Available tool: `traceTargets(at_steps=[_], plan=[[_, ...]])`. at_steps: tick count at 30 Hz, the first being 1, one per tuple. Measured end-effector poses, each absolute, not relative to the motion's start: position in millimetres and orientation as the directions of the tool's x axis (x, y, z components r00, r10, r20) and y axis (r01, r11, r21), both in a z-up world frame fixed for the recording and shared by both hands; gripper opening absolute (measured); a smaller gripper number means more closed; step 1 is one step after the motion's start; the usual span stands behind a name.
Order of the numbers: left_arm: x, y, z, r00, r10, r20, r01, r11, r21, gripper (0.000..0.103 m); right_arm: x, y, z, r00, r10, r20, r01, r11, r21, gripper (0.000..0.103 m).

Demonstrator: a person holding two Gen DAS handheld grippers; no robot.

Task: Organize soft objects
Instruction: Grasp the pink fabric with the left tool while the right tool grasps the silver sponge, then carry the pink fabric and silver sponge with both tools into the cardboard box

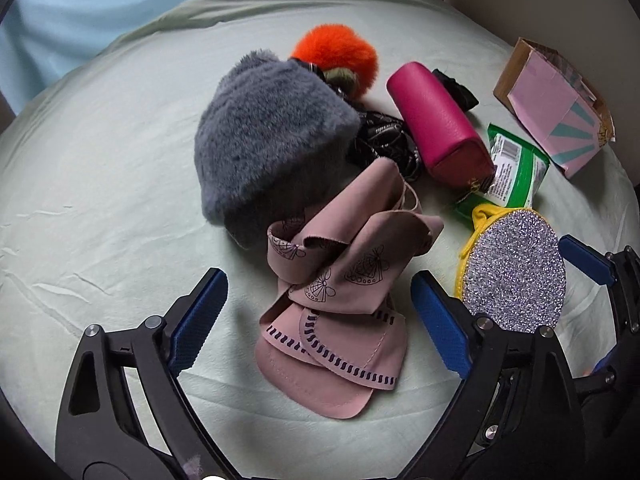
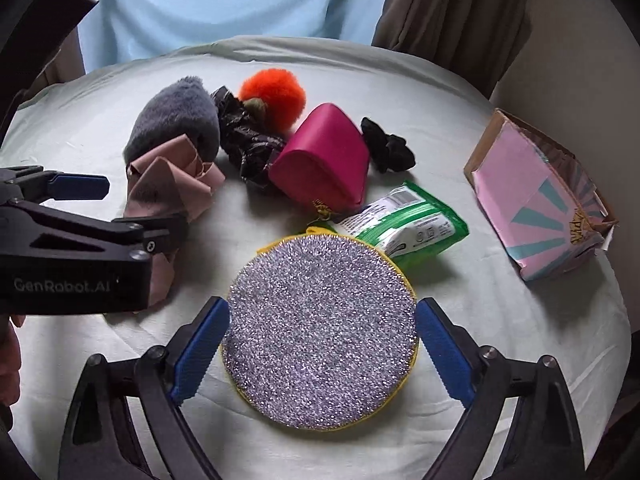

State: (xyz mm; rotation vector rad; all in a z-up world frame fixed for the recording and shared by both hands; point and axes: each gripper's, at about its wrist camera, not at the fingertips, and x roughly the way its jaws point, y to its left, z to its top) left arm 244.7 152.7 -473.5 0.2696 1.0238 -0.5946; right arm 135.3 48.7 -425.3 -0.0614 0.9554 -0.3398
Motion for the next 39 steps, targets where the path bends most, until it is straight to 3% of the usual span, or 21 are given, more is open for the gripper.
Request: traceTargets(at_steps=[2,7,10,12,20,23,39], plan=[[246,152,-482,0.361,-0.332,-0.872,0.579,0.813,-0.070,0.078,137,45,-432,0.532,-0.301,-0.791,0.259,0.948,-0.186,0.092],[243,147,-488,0.390,-0.319,-0.864,0.594,0.804,-0.029,0.073,140,36,-445,0.537,-0.250,-0.805,0.268,0.956,-0.118,0.092],[239,147,-487,0.392,-0.335,-0.857,0.607,0.794,-0.033,0.061,141,35,-447,0.545,-0.229,-0.806,0.272,0.958,-0.088,0.088],[234,146,-484,0.397,-0.336,-0.854,0.616,0.787,-0.024,0.052,140,37,-447,0.552,-0.220,-0.804,0.264,0.961,-0.081,0.078],[228,149,-473,0.393,-0.324,-0.860,0.597,0.801,-0.029,0.038,133,49,-437,0.558,-0.172,-0.812,0.245,0.969,-0.036,0.042],[223,152,-464,0.400,-0.309,-0.863,0.587,0.810,-0.018,0.036,131,46,-426,0.560,-0.135,-0.818,0.239,0.971,0.003,0.036],[193,125,-319,0.481,-0.262,-0.837,0.468,0.884,-0.009,0.036,110,-2,-285,0.662,-0.096,-0.743,0.197,0.979,0.050,0.036]])
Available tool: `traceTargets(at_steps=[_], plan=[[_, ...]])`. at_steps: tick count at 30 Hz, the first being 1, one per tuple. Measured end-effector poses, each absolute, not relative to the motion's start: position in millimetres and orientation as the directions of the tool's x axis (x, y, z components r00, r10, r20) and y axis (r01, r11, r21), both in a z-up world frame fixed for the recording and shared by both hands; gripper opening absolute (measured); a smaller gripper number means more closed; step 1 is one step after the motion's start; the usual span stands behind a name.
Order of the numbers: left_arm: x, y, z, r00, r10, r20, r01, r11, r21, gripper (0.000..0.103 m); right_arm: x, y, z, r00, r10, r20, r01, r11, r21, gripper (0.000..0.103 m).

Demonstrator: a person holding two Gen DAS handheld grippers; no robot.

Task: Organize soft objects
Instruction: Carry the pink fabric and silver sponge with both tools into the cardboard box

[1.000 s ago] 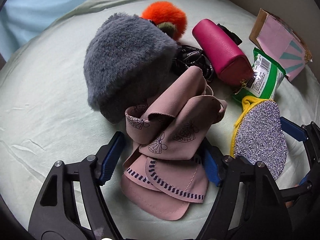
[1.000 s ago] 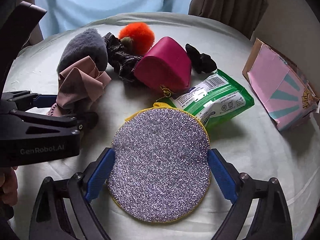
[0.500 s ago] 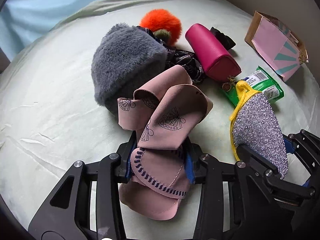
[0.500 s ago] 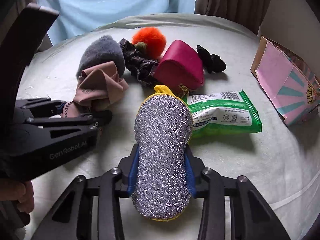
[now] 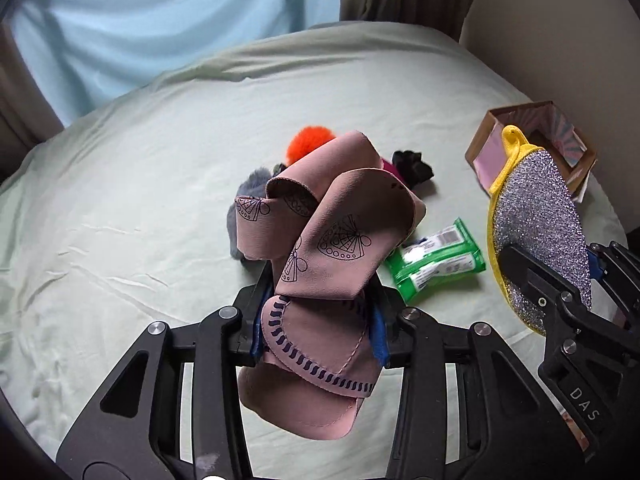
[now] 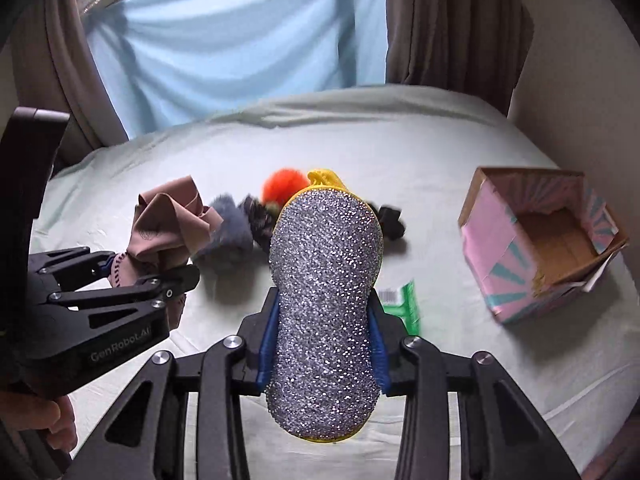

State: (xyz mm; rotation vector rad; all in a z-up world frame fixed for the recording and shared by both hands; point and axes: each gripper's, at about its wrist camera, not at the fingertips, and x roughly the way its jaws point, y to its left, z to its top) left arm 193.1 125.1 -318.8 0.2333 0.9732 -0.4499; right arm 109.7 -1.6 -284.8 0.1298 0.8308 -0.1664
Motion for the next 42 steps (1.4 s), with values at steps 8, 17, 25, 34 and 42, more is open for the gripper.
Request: traceTargets(at_steps=[8,17,25,34,42], plan=[[171,46,-240,0.534,-0.259,-0.805,0.423,0.906,-0.011,0.036,95,-73,-211,0.696,-0.072,-0.714,0.172,0.983,0.069,0.036],[153,-82,-197,0.547,-0.288,-0.786,0.389,0.919,-0.065,0.036,86,-200,-153,0.712,-0.076,-0.698,0.160,0.985,0.057,0.036],[155,-192,-199,0.514,-0.309,-0.801,0.382,0.918,-0.109,0.036,98,-306,-141,0.666,-0.072,-0.743,0.176,0.983,0.062,0.036],[180,-264,-251,0.406,-0.280,-0.870,0.370,0.921,-0.124,0.036,135,-395,-193,0.528,0.024,-0.849,0.264,0.945,0.191,0.036],[212,-290,-315,0.287,-0.206,-0.935,0.339,0.935,-0.102,0.036,173,-445,-276,0.357,0.136,-0.924,0.358,0.894,0.270,0.038]])
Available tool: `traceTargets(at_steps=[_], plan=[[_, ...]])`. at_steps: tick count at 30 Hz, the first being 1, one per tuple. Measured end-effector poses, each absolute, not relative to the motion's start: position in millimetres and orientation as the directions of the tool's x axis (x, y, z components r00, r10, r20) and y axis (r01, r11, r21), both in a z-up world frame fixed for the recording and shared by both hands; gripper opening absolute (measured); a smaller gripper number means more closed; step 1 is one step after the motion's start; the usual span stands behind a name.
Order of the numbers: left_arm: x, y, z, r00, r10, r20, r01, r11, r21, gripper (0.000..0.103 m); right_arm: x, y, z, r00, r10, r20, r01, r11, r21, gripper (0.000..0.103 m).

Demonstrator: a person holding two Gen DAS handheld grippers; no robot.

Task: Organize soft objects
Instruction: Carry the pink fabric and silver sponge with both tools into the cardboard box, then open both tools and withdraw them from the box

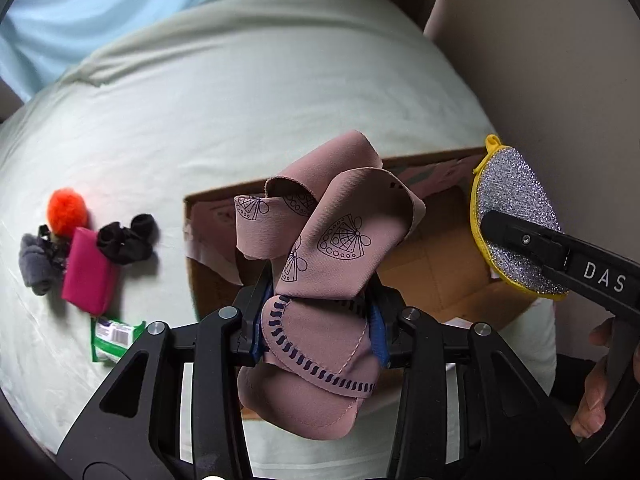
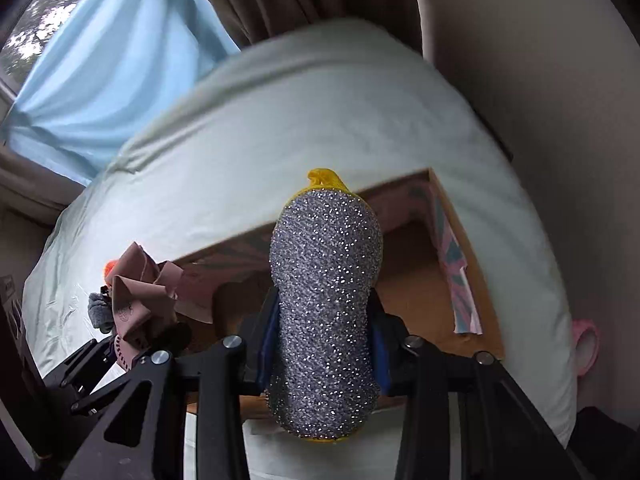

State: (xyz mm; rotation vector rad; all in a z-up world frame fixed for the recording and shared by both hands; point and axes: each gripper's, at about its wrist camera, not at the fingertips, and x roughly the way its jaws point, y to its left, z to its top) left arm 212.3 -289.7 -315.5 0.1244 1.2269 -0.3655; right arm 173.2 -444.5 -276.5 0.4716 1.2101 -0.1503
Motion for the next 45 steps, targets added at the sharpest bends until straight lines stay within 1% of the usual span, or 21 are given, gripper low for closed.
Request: traceTargets(at_steps=[3,8,10,11,12,13,14,17,20,26,34,37,45], plan=[[223,-297,-338,0.237,-0.187,-0.953,0.345,0.933,-0.097,0.036,186,-451,-304,0.298,0.185,-0.937,0.390,0.872,0.296,0.039],[231,-311,-358,0.171,-0.174,-0.970,0.354,0.930,-0.104,0.036,198,-454,-329,0.251,0.233,-0.940,0.413,0.852,0.321,0.040],[232,-313,-360,0.155,-0.191,-0.969,0.361,0.924,-0.125,0.044,201,-454,-333,0.244,0.245,-0.938,0.429,0.841,0.331,0.048],[233,-309,-365,0.157,-0.181,-0.971,0.371,0.922,-0.112,0.060,202,-454,-334,0.245,0.238,-0.940,0.434,0.840,0.326,0.061],[231,-311,-364,0.162,-0.154,-0.975,0.380,0.921,-0.083,0.090,204,-455,-336,0.238,0.230,-0.944,0.437,0.843,0.315,0.088],[229,-311,-364,0.170,-0.130,-0.977,0.387,0.920,-0.055,0.102,205,-454,-338,0.214,0.226,-0.950,0.438,0.847,0.301,0.101],[226,-310,-362,0.186,-0.130,-0.974,0.394,0.918,-0.047,0.102,206,-454,-342,0.193,0.234,-0.953,0.434,0.850,0.297,0.103],[222,-307,-363,0.179,-0.120,-0.976,0.405,0.914,-0.038,0.102,204,-459,-350,0.160,0.248,-0.955,0.444,0.847,0.294,0.103],[221,-304,-363,0.174,-0.122,-0.977,0.401,0.915,-0.042,0.102,196,-463,-350,0.162,0.274,-0.948,0.462,0.828,0.318,0.103],[218,-301,-350,0.204,-0.139,-0.969,0.399,0.916,-0.048,0.102,186,-459,-330,0.181,0.268,-0.946,0.437,0.840,0.321,0.103],[204,-278,-294,0.282,-0.181,-0.942,0.402,0.914,-0.055,0.102,166,-446,-265,0.269,0.216,-0.939,0.374,0.875,0.308,0.103],[194,-267,-267,0.318,-0.202,-0.926,0.398,0.915,-0.062,0.102,158,-449,-239,0.320,0.188,-0.928,0.356,0.884,0.302,0.103],[158,-225,-188,0.427,-0.235,-0.873,0.358,0.931,-0.076,0.102,125,-412,-155,0.447,0.114,-0.887,0.289,0.920,0.264,0.103]])
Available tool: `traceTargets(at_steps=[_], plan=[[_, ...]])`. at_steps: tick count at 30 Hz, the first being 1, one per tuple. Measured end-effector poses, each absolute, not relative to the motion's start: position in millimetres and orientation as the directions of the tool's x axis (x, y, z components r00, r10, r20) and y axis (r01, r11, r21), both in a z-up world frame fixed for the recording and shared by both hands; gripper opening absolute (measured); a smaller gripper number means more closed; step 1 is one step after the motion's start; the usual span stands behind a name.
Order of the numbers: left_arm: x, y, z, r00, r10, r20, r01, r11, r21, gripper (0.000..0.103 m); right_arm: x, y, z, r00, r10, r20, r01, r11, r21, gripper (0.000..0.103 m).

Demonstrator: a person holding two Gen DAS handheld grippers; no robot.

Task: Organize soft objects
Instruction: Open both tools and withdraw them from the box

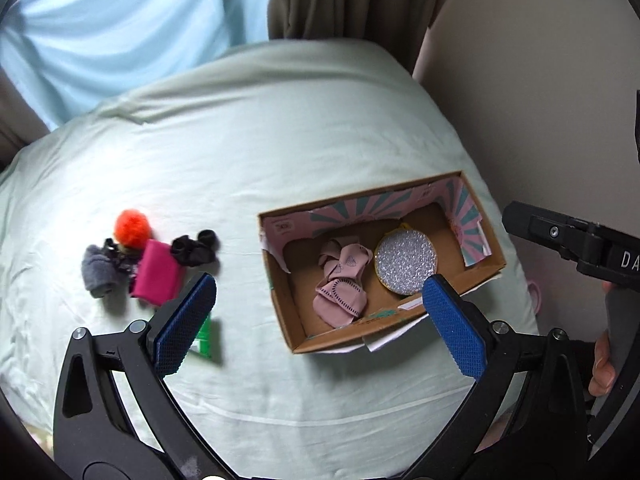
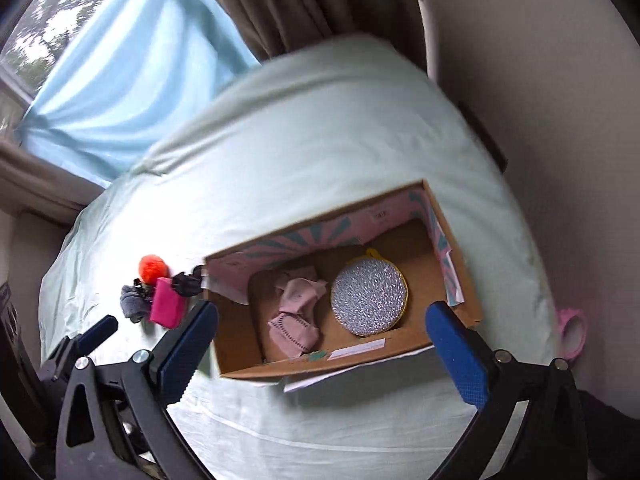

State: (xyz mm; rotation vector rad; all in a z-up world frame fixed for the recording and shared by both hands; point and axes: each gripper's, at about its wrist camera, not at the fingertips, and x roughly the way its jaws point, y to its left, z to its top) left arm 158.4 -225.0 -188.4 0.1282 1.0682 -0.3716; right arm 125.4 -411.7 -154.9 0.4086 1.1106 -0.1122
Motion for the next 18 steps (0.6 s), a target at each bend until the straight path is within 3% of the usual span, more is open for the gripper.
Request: traceTargets(at_steps=[10,18], plan=[[107,-147,-108,0.584,-0.211,-0.784,0.271,0.961,-0.057,0.102,78,-339,-71,0.575,0.049,-0.817,0.137,0.978,0.156,0.103],[67,-60,-73,0.688,-0.130,-0.714,0.156,0.987,-0.029,0.103,46,-273,-41,0.662,0.053,-0.747,0.042,0.993,0.108,0.103]])
